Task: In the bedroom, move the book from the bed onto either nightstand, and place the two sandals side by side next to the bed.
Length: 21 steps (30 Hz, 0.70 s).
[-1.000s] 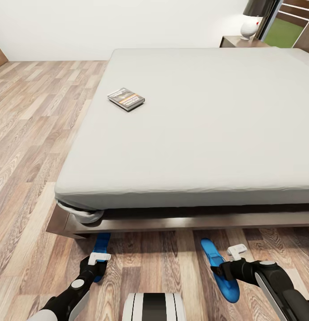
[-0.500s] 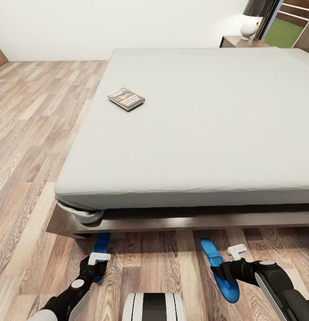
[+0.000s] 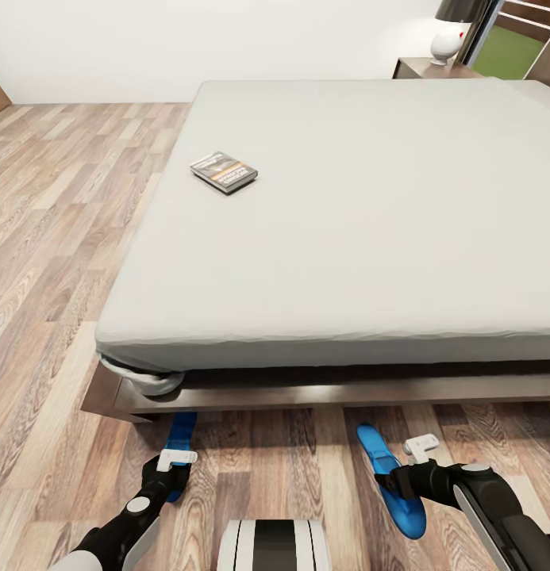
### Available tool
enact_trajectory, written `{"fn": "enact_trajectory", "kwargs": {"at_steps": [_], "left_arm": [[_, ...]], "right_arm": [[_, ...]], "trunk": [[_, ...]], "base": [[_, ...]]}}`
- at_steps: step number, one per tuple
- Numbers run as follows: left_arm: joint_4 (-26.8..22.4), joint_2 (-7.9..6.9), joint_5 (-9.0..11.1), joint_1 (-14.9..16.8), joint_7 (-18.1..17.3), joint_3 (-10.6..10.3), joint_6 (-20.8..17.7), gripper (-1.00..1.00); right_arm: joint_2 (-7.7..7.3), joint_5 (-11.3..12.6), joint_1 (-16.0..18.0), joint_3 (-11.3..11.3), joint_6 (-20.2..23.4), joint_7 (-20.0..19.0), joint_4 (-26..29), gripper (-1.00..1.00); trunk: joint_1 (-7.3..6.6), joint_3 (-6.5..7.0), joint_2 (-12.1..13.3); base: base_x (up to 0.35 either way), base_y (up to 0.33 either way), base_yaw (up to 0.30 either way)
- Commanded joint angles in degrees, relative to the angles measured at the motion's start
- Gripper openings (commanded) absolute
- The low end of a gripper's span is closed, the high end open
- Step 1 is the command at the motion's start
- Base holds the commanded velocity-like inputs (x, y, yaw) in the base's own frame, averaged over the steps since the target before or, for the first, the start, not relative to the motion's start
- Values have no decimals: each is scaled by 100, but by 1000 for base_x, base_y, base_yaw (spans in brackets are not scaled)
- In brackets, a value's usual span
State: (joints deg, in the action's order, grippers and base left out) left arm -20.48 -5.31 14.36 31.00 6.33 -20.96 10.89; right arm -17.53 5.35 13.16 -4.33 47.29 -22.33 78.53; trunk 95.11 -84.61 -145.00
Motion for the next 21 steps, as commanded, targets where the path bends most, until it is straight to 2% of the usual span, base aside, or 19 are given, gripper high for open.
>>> {"fn": "enact_trajectory", "kwargs": {"at_steps": [1,3,7,19,21], "left_arm": [[0,-5,50,3,34,-49,18,-100],[0,-5,50,3,34,-49,18,-100],[0,-5,50,3,33,-49,18,-100],[-28,-7,51,11,34,-49,18,-100],[-64,-10,50,11,34,-49,18,-100]], "right_arm": [[-5,54,3,-7,34,26,4,-100],[-5,54,3,-7,32,26,4,-100],[-4,54,3,-7,33,26,4,-100],[-4,54,3,-7,28,26,4,-100],[-4,54,3,-7,28,26,4,-100]], "trunk": [[-1,-3,-1],[-1,-3,-1],[9,-92,-7],[9,-92,-7],[14,-136,-9]], "base": [[0,0,0],[0,0,0],[0,0,0],[0,0,0],[0,0,0]]}}
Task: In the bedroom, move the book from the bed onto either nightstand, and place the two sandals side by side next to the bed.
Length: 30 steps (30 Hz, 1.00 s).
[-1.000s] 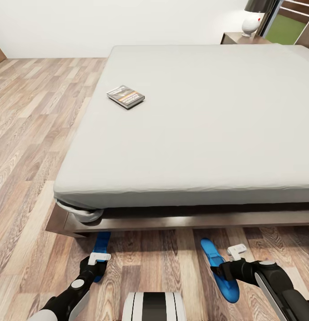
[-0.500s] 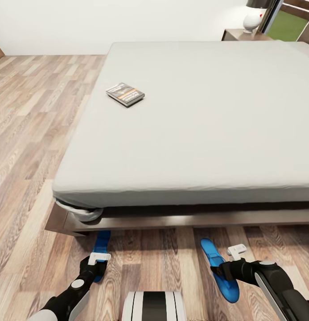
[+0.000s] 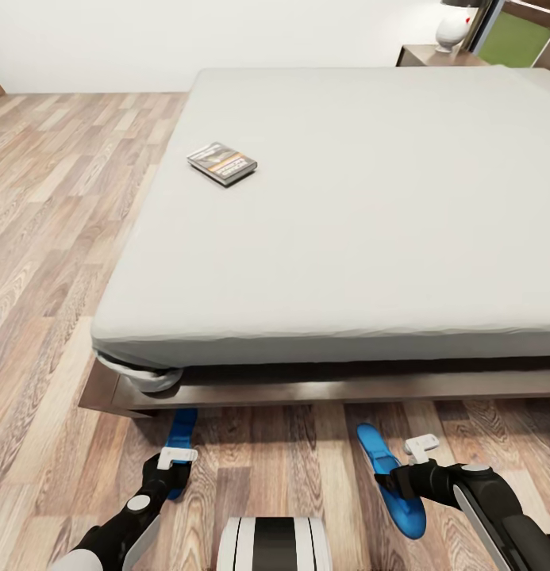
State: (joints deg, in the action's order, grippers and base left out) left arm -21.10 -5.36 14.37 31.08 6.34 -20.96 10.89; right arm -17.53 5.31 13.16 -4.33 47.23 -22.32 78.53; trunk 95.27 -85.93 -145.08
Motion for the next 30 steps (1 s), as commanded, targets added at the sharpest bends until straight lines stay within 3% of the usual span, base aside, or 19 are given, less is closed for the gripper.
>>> {"fn": "enact_trajectory", "kwargs": {"at_steps": [1,30], "left_arm": [[-10,-6,49,3,33,-49,18,-100],[-52,-9,49,4,34,-49,20,-100]], "right_arm": [[-4,58,3,-7,34,26,4,-100],[-4,58,3,-15,36,26,4,-100]], "trunk": [[1,-26,-3],[14,-137,-10]], "base": [[0,0,0],[0,0,0]]}}
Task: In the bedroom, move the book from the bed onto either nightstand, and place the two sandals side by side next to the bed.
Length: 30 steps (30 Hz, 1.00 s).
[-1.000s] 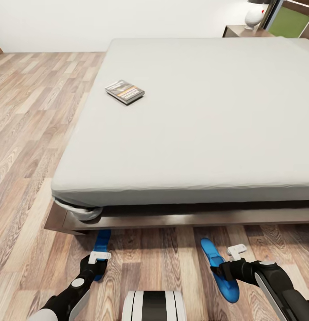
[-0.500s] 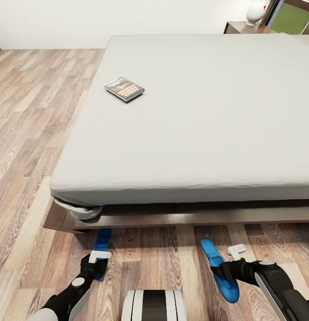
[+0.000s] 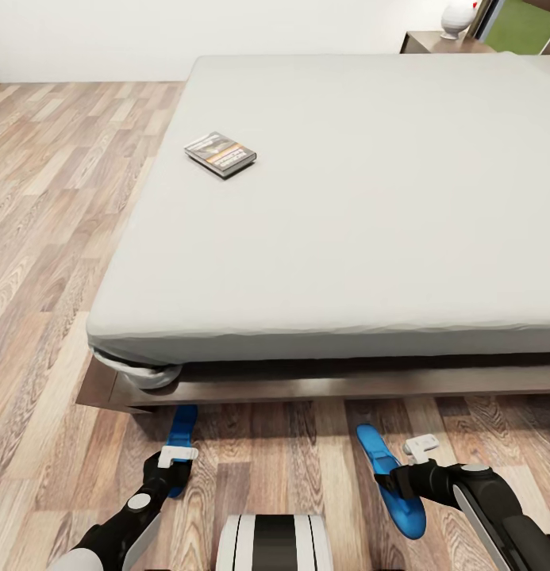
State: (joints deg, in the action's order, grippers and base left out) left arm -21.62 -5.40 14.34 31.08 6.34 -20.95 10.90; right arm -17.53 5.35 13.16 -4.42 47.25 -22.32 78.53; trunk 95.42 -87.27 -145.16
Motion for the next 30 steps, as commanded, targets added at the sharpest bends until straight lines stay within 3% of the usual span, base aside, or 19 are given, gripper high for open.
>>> {"fn": "enact_trajectory", "kwargs": {"at_steps": [1,30], "left_arm": [[0,-5,51,3,34,-49,20,-100],[-8,1,51,3,34,-49,35,-100]], "right_arm": [[-5,54,3,-7,35,26,4,-100],[3,56,3,-24,32,26,2,-100]], "trunk": [[-1,-3,-1],[12,-114,-8]], "base": [[0,0,0],[0,0,0]]}}
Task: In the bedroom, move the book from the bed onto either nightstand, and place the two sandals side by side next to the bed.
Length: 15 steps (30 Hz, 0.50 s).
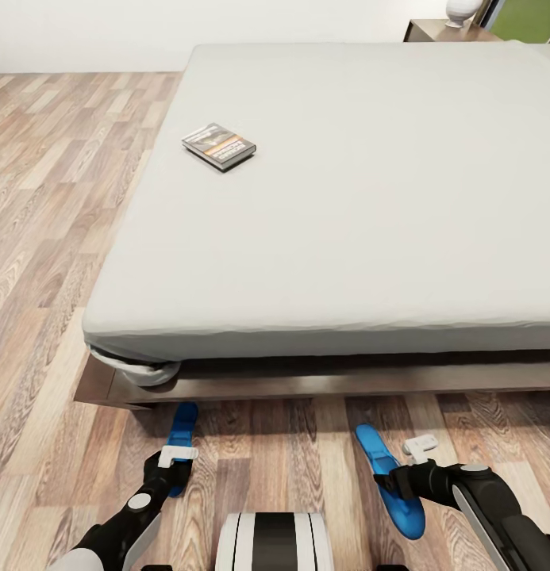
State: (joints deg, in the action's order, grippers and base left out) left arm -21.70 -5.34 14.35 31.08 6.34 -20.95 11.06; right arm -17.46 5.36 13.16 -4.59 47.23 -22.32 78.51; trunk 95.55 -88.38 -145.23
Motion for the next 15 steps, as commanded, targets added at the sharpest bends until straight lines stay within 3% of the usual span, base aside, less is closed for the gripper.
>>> {"fn": "enact_trajectory", "kwargs": {"at_steps": [1,15], "left_arm": [[-1,-6,51,3,34,-49,19,-100],[-1,-9,51,3,34,-49,27,-100]], "right_arm": [[-5,53,3,-7,33,26,2,-100],[-3,55,3,-7,33,26,-2,-100]], "trunk": [[-1,-3,-1],[-1,-3,-1]], "base": [[0,0,0],[0,0,0]]}}
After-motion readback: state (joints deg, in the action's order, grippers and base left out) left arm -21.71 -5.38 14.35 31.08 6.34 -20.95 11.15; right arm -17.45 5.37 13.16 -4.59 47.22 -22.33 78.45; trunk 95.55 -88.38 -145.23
